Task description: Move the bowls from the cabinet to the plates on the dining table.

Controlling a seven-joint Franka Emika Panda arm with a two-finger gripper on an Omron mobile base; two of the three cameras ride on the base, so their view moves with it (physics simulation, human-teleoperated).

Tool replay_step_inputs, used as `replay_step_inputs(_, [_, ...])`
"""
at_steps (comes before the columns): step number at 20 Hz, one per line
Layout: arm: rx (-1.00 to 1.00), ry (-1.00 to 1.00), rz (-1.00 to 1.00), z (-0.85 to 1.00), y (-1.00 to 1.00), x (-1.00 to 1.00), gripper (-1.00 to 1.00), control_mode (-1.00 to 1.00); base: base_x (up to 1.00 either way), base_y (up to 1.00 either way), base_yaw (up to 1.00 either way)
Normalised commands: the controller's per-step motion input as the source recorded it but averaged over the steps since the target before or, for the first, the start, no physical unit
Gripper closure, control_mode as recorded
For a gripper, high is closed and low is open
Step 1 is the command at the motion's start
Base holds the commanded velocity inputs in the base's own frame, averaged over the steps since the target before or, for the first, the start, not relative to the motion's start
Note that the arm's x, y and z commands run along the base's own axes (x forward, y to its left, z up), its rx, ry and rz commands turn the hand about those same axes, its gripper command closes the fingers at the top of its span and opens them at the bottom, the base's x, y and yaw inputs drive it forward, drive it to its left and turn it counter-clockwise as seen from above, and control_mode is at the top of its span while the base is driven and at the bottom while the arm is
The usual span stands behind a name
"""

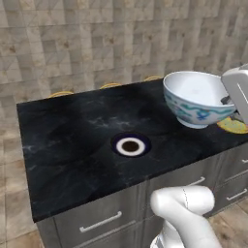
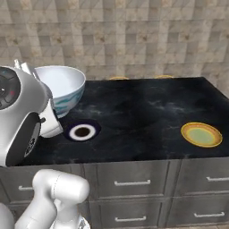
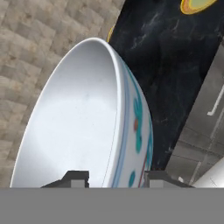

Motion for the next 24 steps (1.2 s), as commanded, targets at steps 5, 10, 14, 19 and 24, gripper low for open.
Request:
replay_step_inputs(5, [0.00, 0.00, 0.00, 0.00, 0.00, 0.00, 1.00, 1.00, 0.72, 0.00, 0.45])
replay_step_inputs(10, [0.00, 0.00, 0.00, 0.00, 0.00, 0.00, 1.00, 1.00, 0.12, 0.00, 0.14])
replay_step_inputs(14, [0.00, 0.00, 0.00, 0.00, 0.00, 0.00, 1.00, 1.00, 0.00, 0.00, 0.00])
replay_step_inputs(19, [0.00, 0.00, 0.00, 0.00, 0.00, 0.00, 1.00, 1.00, 0.00, 0.00, 0.00])
replay_step_inputs(24, [0.00, 0.00, 0.00, 0.00, 0.00, 0.00, 1.00, 1.00, 0.00, 0.00, 0.00])
